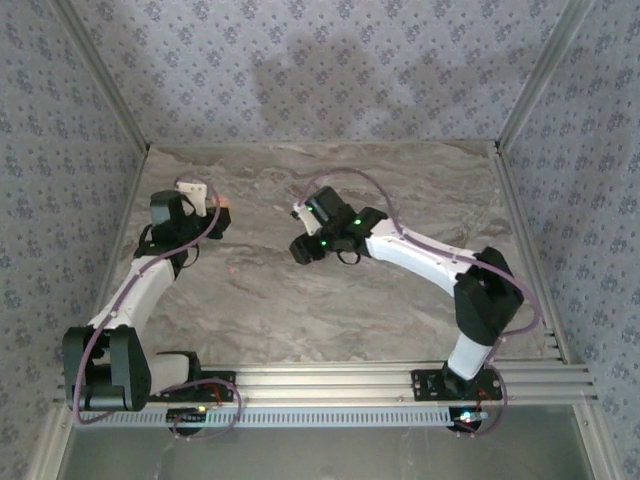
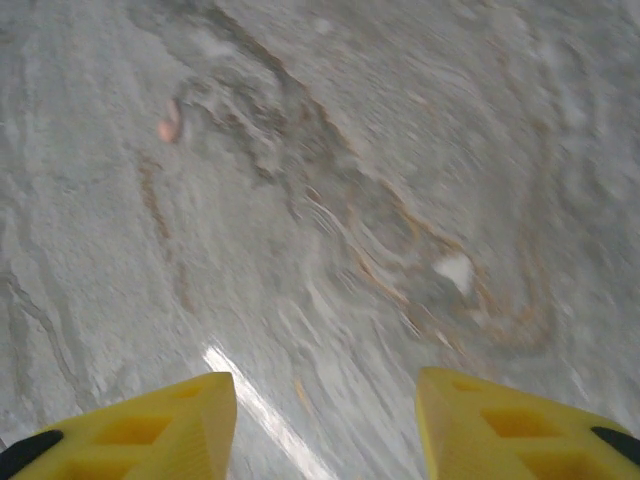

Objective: Insert the wireless bluetooth earbuds into the charging case

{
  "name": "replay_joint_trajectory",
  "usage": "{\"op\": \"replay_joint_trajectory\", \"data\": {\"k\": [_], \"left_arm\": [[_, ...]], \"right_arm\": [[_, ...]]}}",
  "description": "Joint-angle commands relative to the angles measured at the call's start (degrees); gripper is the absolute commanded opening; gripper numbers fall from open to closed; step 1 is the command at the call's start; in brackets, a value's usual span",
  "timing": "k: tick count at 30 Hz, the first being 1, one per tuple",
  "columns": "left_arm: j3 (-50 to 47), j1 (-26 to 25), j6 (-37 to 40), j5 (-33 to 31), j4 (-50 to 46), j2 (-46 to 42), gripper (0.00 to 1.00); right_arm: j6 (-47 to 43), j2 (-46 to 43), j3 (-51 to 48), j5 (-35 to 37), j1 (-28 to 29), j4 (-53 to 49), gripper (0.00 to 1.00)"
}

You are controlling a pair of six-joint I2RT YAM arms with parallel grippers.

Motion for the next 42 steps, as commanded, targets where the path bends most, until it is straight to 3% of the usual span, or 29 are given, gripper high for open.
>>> {"op": "replay_joint_trajectory", "data": {"k": [1, 5, 9, 14, 30, 34, 39, 42], "left_arm": [[0.4, 2.7, -2.0, 0.9, 1.1, -1.5, 0.1], [0.0, 5.2, -1.7, 1.7, 0.0, -2.8, 0.1], [-0.5, 6.7, -1.3, 1.9, -0.5, -3.7, 0.1], [-1.4, 7.9, -1.4, 2.3, -0.1, -3.7, 0.1], [0.0, 8.8, -0.9, 3.0, -0.5, -3.0, 0.1], [0.1, 8.8, -0.8, 3.0, -0.6, -2.8, 0.1], [0.3, 8.9, -0.6, 3.1, -0.8, -2.7, 0.1], [0.4, 9.0, -0.3, 3.2, -1.2, -2.7, 0.1]], "right_arm": [[-10.0, 6.2, 3.1, -3.4, 3.3, 9.6, 0.58], [-16.4, 14.5, 7.2, -7.0, 4.5, 18.9, 0.62], [-23.2, 22.7, 12.5, -10.8, 5.4, 22.1, 0.63], [-32.6, 29.5, 16.9, -9.4, 7.6, 22.3, 0.65], [-31.2, 41.3, 29.4, -9.1, 8.6, 17.6, 0.66], [-31.5, 42.8, 31.5, -9.1, 8.8, 15.7, 0.6], [-31.9, 42.3, 30.9, -8.3, 8.9, 14.8, 0.4], [-32.3, 41.0, 29.2, -7.8, 8.8, 15.4, 0.34]]}}
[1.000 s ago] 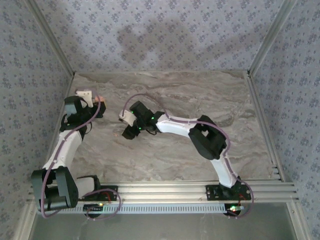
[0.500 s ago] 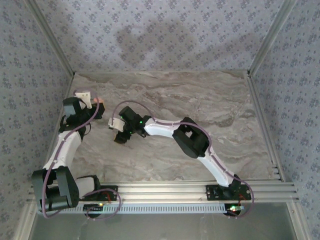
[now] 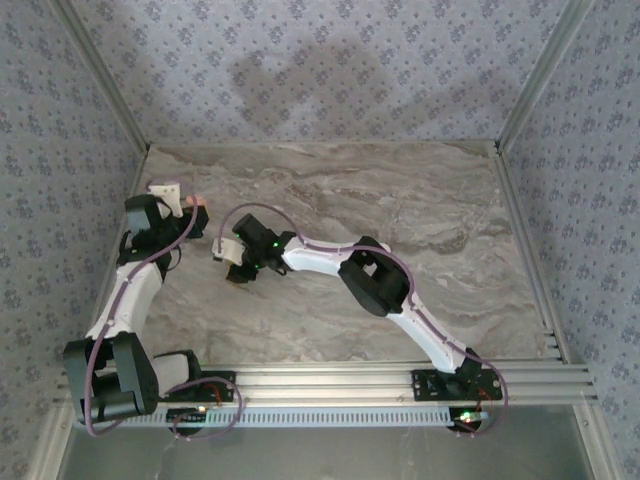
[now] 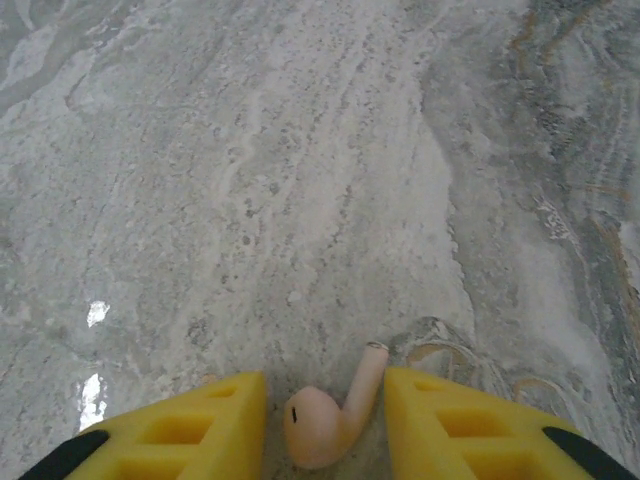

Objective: Insert the wireless bluetooth earbuds into the charging case

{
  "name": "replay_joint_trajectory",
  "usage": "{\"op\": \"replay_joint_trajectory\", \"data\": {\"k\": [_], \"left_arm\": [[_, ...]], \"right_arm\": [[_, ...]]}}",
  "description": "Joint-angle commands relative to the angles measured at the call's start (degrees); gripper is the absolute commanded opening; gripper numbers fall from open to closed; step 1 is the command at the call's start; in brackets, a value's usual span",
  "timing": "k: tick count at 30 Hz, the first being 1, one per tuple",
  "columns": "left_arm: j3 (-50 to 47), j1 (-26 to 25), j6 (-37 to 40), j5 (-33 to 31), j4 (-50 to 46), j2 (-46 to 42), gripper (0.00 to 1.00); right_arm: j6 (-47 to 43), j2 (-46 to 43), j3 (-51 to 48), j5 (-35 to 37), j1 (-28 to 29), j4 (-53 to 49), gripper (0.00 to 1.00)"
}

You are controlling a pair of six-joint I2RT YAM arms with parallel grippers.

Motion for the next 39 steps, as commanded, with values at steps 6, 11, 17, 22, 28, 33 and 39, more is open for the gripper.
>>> {"op": "replay_joint_trajectory", "data": {"k": [6, 11, 17, 22, 28, 33, 39], "left_arm": [[1.6, 0.5, 1.3, 1.5, -1.4, -0.3, 0.1], [1.9, 0.2, 1.5, 2.1, -1.8, -0.4, 0.1], [2.3, -1.5, 1.6, 2.2, -2.1, -0.4, 0.1], [2.7, -4.5, 1.8, 1.2, -1.9, 0.1, 0.1], [3.7, -8.0, 1.4, 0.8, -1.1, 1.5, 0.1], [4.2, -9.8, 1.2, 0.1, -1.0, 1.9, 0.1], [4.4, -10.8, 1.3, -0.4, -1.0, 1.9, 0.1]], "right_arm": [[-1.9, -4.5, -6.0, 1.9, 0.0, -0.7, 0.27], [-1.3, -9.2, -12.6, 3.3, -0.5, 1.2, 0.25], [1.0, -17.1, -23.0, 4.8, -1.6, 3.1, 0.25], [3.5, -25.6, -34.2, 6.6, -2.5, 2.0, 0.25], [6.0, -35.2, -46.5, 8.8, -3.5, -3.5, 0.25], [9.3, -40.8, -51.5, 9.9, -5.2, -7.8, 0.25], [15.6, -44.4, -50.9, 7.3, -7.6, -10.2, 0.46]]}}
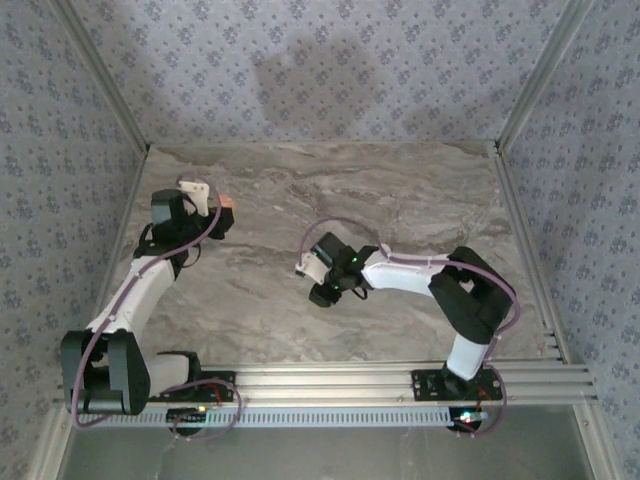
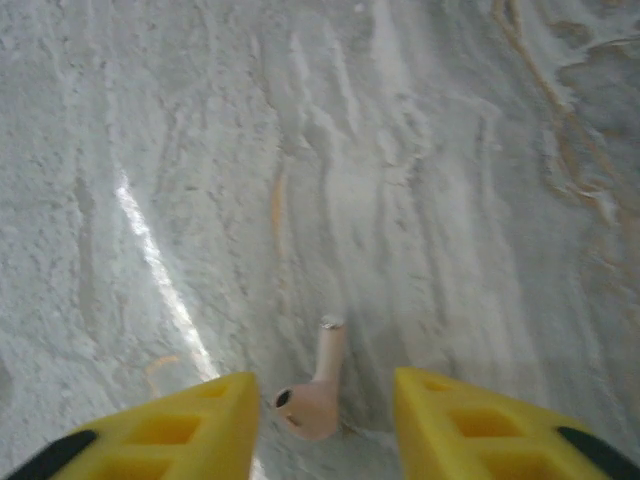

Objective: Insert the wireless bluetooth earbuds into the charging case

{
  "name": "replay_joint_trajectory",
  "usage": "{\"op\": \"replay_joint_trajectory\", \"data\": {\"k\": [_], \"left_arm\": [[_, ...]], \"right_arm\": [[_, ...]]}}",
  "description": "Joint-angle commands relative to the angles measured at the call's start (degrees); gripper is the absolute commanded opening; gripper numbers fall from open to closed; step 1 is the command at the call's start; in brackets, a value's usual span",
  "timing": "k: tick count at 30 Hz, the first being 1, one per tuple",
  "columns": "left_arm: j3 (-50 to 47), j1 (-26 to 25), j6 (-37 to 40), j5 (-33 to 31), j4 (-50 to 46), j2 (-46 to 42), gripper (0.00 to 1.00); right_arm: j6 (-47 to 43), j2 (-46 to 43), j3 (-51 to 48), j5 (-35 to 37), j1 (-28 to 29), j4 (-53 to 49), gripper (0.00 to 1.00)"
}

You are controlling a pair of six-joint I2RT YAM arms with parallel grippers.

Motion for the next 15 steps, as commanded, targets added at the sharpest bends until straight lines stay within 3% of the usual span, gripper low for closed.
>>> {"op": "replay_joint_trajectory", "data": {"k": [1, 4, 7, 15], "left_arm": [[2.5, -0.4, 0.7, -0.4, 0.6, 0.1, 0.1], [2.8, -0.5, 0.8, -0.5, 0.3, 0.0, 0.1], [2.9, -0.5, 1.0, -0.7, 0.1, 0.0, 0.1], [2.8, -0.5, 0.8, -0.6, 0.0, 0.0, 0.1]], "right_arm": [[5.5, -3.7, 1.5, -1.8, -0.7, -3.0, 0.49], [11.7, -5.1, 5.3, -3.9, -2.3, -5.9, 0.55], [18.1, -5.3, 9.2, -5.3, -3.3, -10.1, 0.55], [27.8, -2.3, 18.4, -8.4, -1.7, -21.0, 0.43]]}}
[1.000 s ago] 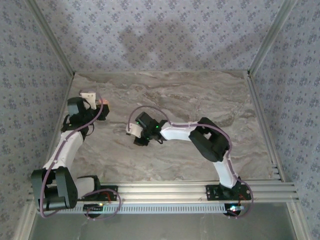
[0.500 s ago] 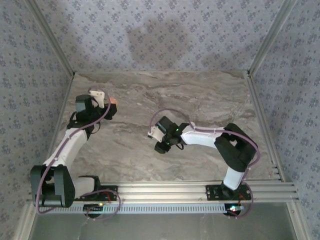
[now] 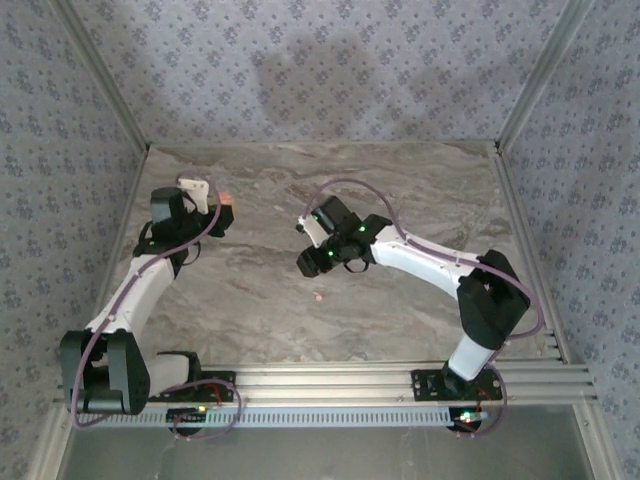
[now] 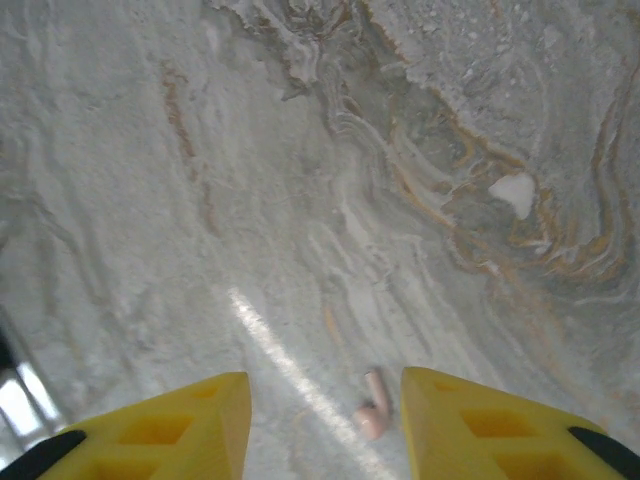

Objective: Insert the wireless bluetooth earbuds into the charging case

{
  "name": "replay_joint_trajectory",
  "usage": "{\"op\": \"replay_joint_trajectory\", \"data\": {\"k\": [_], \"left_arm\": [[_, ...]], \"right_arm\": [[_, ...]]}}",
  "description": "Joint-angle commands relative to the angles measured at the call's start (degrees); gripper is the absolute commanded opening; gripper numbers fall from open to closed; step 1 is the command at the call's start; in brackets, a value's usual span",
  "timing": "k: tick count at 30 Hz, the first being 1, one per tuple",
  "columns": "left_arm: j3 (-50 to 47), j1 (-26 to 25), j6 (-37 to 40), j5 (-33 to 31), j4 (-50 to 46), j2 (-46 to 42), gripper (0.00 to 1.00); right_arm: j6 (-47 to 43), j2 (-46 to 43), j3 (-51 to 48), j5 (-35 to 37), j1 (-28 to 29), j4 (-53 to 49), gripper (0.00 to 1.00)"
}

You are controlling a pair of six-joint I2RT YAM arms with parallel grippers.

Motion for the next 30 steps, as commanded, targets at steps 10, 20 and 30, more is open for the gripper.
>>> {"op": "replay_joint_trajectory", "data": {"k": [10, 20, 30], "left_arm": [[1.7, -0.3, 1.0, -0.5, -0.1, -0.6, 0.1], [1.8, -0.3, 1.3, -0.8, -0.7, -0.9, 0.1], [1.7, -0.3, 1.5, -1.2, -0.8, -1.0, 0.1]], "right_arm": [[-1.2, 13.8, 11.8, -6.1, 3.9, -17.3, 0.42], [-3.8, 22.1, 15.7, -4.9, 5.1, -22.0, 0.43], [-2.5, 23.3, 14.0, -2.8, 3.0, -18.9, 0.47]]}}
